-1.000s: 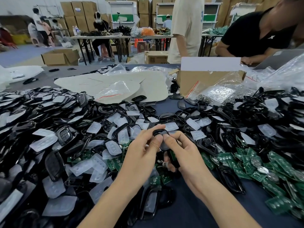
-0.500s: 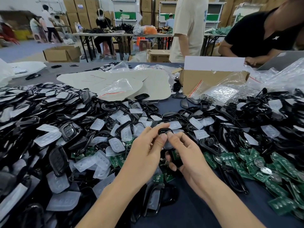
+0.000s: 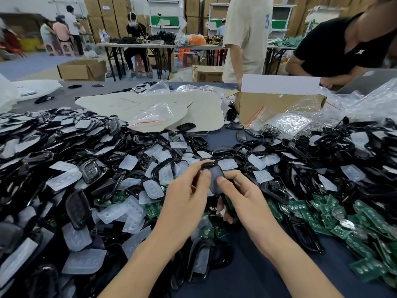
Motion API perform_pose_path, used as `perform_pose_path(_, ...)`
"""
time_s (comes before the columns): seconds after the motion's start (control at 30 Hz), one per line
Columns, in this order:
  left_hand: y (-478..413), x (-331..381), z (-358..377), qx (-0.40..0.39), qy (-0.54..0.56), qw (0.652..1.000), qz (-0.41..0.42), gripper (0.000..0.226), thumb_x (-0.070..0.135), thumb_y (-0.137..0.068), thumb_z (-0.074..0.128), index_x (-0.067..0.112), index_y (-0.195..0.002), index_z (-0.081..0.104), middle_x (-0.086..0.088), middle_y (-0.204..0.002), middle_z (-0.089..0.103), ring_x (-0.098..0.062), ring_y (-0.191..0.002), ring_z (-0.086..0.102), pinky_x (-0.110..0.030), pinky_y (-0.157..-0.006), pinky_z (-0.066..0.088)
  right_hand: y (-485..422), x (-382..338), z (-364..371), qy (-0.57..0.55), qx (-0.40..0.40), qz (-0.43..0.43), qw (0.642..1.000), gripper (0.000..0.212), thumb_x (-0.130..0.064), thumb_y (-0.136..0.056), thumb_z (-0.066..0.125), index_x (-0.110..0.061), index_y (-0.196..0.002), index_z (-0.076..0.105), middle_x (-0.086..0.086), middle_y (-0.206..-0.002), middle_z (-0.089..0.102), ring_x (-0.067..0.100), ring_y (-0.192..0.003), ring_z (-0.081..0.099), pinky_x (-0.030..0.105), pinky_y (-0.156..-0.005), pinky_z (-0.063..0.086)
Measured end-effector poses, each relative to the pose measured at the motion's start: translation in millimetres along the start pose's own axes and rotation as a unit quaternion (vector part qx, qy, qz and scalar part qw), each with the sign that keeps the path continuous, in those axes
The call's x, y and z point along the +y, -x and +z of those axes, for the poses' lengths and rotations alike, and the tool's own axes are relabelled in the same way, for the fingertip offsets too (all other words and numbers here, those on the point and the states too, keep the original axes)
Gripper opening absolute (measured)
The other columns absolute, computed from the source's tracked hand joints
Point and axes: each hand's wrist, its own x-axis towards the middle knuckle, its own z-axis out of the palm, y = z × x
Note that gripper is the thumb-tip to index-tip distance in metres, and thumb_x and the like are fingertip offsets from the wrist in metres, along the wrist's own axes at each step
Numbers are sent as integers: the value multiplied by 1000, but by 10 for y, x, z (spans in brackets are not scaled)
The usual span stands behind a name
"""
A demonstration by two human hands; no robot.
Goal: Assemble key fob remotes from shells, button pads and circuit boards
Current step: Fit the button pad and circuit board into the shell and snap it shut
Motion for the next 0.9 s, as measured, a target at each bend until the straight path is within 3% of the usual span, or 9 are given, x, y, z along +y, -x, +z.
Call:
perform_pose_path(0.1,-2,-7,31,23,4,1000,-5,18,33,-103,47,36,-106,65,1,-64,55,-28,-61,52,-37,-56,44,1,22,10,31,10,-5,999,14,-28,-102,59,-31,-93,70,-5,-62,62,9,-49,53,24,-41,40)
perform_pose_path(0.2,41,13,91,-6,4,1000,-9,22,38,-103,46,32,-83,55,-2,-65,54,-22,-56,49,-39,-55,43,1,39,0,20,18,-3,1000,14,-29,-101,59,-30,-96,71,-4,-58,61,9,-44,50,22,-39,38)
perform_pose_path(0.33,57,29,117,0,5,1000,-20,29,41,-100,47,19,-85,55,-9,-74,62,-33,-65,58,-49,-62,46,-22,64,0,0,12,2,1000,11,-28,-101,60,-26,-101,71,-6,-63,65,8,-46,51,22,-39,38)
perform_pose_path(0.43,46,17,90,30,-2,999,-25,29,43,-102,44,22,-84,54,-12,-72,62,-34,-66,57,-49,-63,45,-51,99,-3,-37,12,29,999,15,-25,-101,60,-31,-106,72,-1,-79,71,11,-53,56,23,-42,40)
perform_pose_path(0.5,33,7,70,50,2,998,-30,31,42,-103,43,20,-83,52,-9,-72,64,-31,-65,59,-46,-64,47,-73,123,-21,-82,19,66,994,29,-13,-101,54,-34,-109,71,2,-89,74,12,-60,59,24,-46,43)
perform_pose_path(0.6,1,-8,42,64,24,997,-40,30,38,-104,42,17,-84,49,1,-72,69,-20,-60,64,-40,-61,53,-102,147,-55,-121,21,80,989,43,1,-97,44,-28,-121,64,4,-95,75,13,-71,65,24,-54,49)
perform_pose_path(0.77,-30,-15,0,70,89,992,-61,28,33,-106,42,12,-88,45,-2,-65,65,-28,-59,64,-35,-53,52,-124,144,-51,-168,-2,72,983,38,9,-101,39,-15,-124,57,12,-108,76,18,-92,74,20,-70,55)
perform_pose_path(0.9,-31,-2,-13,56,114,989,-72,29,33,-106,41,6,-96,45,-11,-72,69,-24,-55,63,-27,-48,49,-121,133,-51,-214,-3,71,974,36,10,-102,39,-10,-128,55,14,-109,75,22,-100,74,21,-76,56)
